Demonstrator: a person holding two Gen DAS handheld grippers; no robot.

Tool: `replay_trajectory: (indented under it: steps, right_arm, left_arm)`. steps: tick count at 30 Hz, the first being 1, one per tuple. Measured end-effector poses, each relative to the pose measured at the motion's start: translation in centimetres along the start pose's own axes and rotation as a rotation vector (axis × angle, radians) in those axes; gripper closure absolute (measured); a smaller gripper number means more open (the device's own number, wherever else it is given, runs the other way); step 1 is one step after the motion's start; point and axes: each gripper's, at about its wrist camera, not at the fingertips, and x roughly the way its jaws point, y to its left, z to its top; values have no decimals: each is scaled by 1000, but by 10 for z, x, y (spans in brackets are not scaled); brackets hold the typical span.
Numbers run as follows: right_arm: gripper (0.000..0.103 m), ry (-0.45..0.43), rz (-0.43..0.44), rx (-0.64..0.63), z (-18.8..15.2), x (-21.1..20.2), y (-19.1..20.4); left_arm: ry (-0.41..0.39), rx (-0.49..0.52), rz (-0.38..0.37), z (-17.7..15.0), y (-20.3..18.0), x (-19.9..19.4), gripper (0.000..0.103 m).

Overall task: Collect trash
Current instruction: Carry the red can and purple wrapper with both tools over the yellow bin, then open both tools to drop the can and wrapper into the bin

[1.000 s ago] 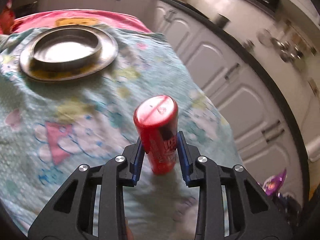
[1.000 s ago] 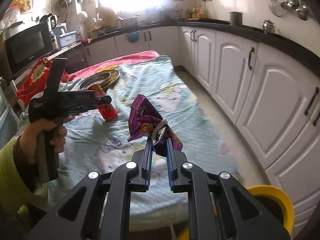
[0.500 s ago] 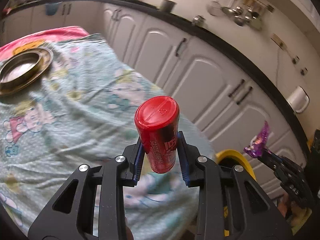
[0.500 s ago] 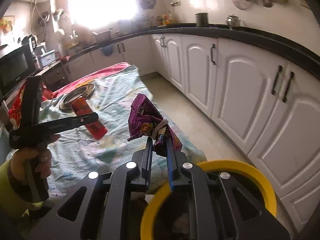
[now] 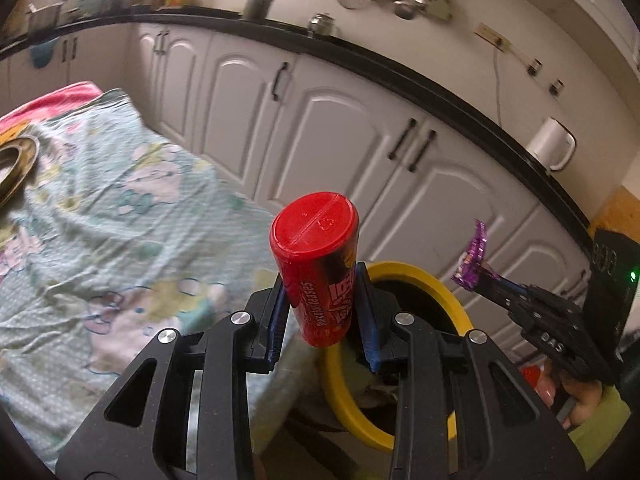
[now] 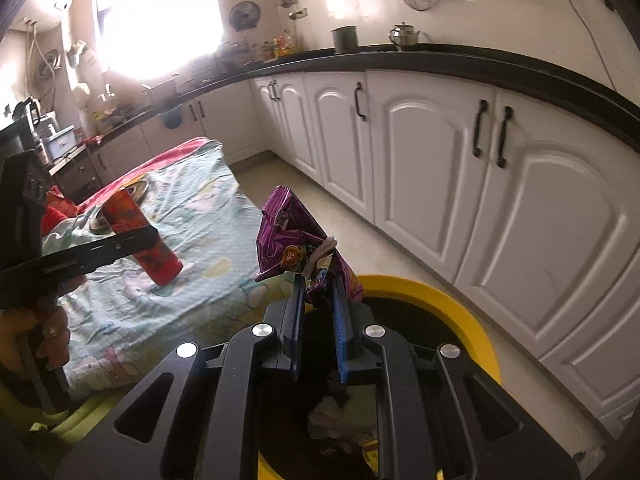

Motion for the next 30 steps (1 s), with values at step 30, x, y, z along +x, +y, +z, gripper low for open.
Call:
replay_trajectory:
  steps: [30]
  right_arm:
    - [89, 110, -46, 80, -59, -14, -48]
  left_arm:
    - [148, 271, -122, -66, -101, 34, 78]
